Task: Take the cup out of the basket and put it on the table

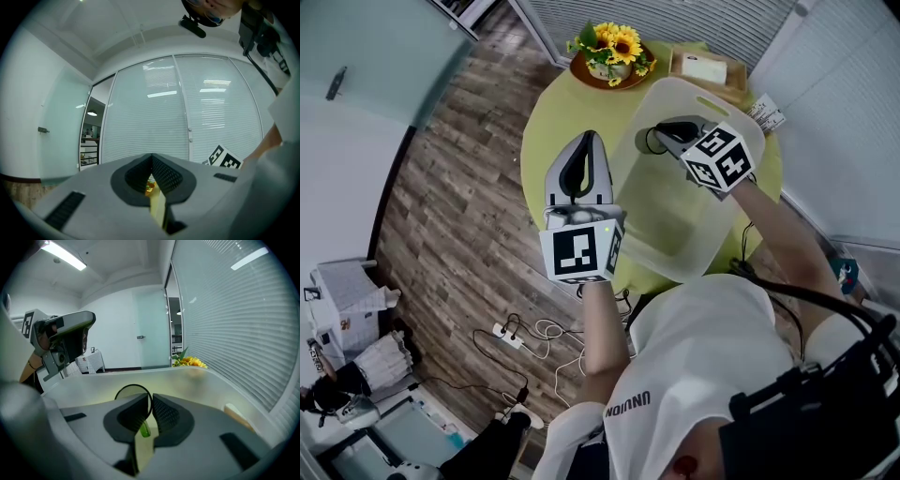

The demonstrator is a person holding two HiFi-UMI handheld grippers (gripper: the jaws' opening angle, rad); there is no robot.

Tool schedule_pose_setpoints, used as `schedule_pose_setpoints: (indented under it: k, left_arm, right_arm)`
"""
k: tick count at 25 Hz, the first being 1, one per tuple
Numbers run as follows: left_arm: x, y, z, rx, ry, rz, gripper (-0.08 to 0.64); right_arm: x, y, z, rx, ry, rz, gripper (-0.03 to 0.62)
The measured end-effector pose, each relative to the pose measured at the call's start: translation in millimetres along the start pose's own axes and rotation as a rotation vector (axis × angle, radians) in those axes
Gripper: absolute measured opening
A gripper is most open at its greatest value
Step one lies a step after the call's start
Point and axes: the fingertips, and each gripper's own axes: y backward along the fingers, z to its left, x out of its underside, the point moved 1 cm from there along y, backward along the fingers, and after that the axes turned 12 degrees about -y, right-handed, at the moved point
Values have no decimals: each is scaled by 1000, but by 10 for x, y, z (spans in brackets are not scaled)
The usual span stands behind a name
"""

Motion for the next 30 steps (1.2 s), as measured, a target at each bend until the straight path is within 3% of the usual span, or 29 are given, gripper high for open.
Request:
schedule_pose_setpoints:
  k: [30]
  left_arm:
    - [-30, 31, 3, -16, -11, -7, 14]
  right_arm:
    - [-238, 207, 13, -31, -105, -143, 44]
